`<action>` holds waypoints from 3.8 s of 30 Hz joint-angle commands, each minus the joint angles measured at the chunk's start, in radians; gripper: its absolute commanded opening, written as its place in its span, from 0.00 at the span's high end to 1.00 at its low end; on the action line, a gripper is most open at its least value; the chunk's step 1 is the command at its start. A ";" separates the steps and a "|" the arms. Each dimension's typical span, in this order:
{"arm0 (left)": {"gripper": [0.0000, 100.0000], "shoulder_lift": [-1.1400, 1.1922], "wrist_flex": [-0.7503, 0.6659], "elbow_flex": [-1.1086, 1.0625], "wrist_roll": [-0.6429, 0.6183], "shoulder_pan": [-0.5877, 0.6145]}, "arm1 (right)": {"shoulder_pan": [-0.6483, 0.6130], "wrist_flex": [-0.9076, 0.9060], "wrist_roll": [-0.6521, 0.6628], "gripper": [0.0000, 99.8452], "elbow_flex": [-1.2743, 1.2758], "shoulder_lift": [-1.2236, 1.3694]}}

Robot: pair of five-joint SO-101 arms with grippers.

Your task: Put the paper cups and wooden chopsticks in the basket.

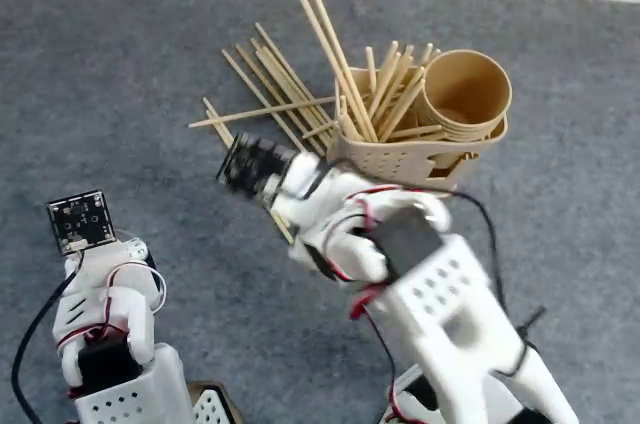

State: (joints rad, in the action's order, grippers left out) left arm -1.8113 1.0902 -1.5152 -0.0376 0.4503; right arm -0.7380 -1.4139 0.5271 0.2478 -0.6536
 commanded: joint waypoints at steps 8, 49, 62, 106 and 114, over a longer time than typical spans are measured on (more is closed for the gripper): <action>1.00 -0.008 -0.020 0.007 0.011 0.008 | 0.012 0.191 -0.233 0.99 -0.647 0.024; 1.00 -0.008 -0.043 -0.010 0.055 0.010 | 0.361 0.685 -0.362 0.74 -0.226 0.064; 1.00 -0.008 -0.078 0.004 0.006 0.151 | 0.028 0.312 -0.245 0.76 -0.302 -0.074; 1.00 -0.008 -0.077 -0.002 0.008 0.111 | -0.001 0.320 -0.252 0.80 -0.960 1.508; 1.00 -0.008 -0.077 -0.002 0.008 0.111 | -0.015 0.012 -0.245 0.94 -1.399 1.790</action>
State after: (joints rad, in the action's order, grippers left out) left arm -1.8113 1.0319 -1.5382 -0.0238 0.5838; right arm -0.7488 -1.3111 0.2662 -1.0012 1.0633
